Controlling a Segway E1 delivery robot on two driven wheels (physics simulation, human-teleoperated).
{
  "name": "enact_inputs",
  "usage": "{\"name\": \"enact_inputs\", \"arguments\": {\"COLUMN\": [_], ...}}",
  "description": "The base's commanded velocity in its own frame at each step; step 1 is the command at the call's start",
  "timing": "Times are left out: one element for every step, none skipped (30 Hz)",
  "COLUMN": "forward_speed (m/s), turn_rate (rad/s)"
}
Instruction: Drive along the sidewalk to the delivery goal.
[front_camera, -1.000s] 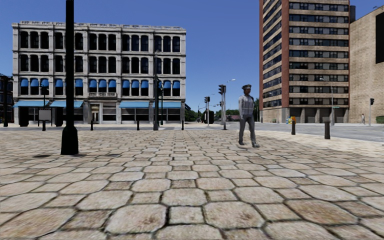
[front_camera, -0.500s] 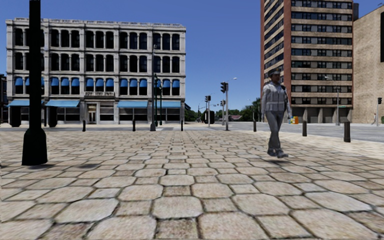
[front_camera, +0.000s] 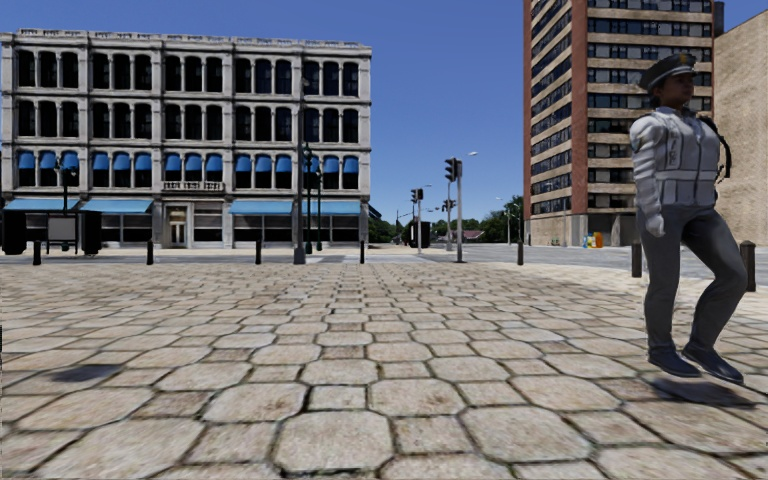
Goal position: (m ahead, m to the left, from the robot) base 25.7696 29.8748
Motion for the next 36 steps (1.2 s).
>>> {"name": "enact_inputs", "arguments": {"forward_speed": [2.0, 2.0, 2.0, 2.0, 2.0, 2.0, 2.0, 2.0, 2.0, 2.0, 2.0, 2.0, 2.0, 2.0, 2.0, 2.0, 2.0, 2.0, 2.0, 2.0, 2.0, 2.0, 2.0, 2.0, 2.0, 2.0, 2.0, 2.0, 2.0, 2.0, 2.0, 2.0, 2.0, 2.0, 2.0, 2.0], "turn_rate": [-0.29, -0.31, -0.31, -0.32, -0.32, -0.32, -0.32, -0.32, -0.32, -0.32, -0.32, -0.32, -0.23, -0.23, -0.01, 0.0, 0.0, 0.0, 0.0, 0.0, 0.0, 0.0, 0.0, 0.0, 0.0, 0.0, 0.0, 0.0, 0.0, 0.0, 0.0, 0.0, 0.0, 0.0, 0.0, 0.0]}}
